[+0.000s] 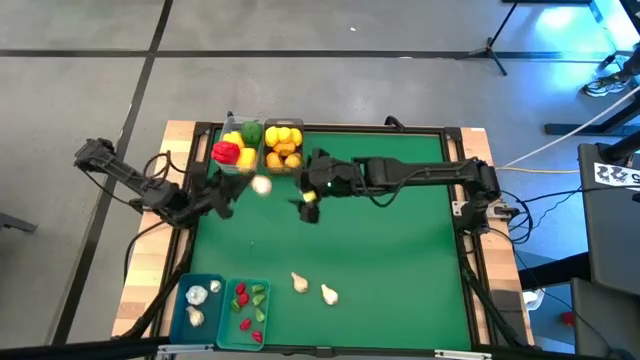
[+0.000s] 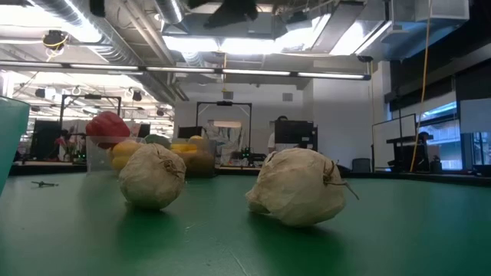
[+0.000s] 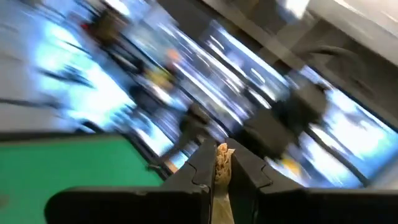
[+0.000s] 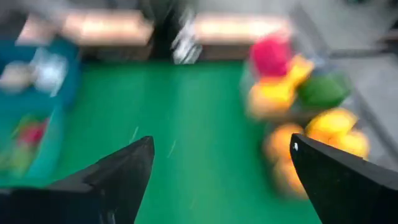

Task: Sort produce into baskets
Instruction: Put the white garlic into the blue bin

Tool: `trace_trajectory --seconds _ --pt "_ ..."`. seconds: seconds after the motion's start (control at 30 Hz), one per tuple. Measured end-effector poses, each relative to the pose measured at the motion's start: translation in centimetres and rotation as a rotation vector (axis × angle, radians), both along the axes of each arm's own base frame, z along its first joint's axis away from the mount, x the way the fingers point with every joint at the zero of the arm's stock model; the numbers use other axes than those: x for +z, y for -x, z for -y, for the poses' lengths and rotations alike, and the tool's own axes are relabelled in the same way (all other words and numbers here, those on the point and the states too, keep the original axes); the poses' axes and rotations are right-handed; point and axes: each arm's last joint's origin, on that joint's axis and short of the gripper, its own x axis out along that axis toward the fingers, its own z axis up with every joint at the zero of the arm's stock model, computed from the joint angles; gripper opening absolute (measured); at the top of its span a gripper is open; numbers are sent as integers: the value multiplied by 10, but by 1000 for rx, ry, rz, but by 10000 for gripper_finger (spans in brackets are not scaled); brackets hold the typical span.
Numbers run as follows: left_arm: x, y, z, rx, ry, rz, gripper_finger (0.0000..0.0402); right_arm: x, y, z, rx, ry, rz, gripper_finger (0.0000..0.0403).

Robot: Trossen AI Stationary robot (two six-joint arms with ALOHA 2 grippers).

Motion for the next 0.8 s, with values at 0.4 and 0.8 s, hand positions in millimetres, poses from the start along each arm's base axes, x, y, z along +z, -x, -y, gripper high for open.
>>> trace_trajectory --seconds 0.4,0.8 --pt "-32 37 41 -994 230 -299 28 -13 23 -36 146 28 -237 356" --pt "-93 64 68 -1098 489 -1062 44 -14 23 -36 130 7 -241 356"
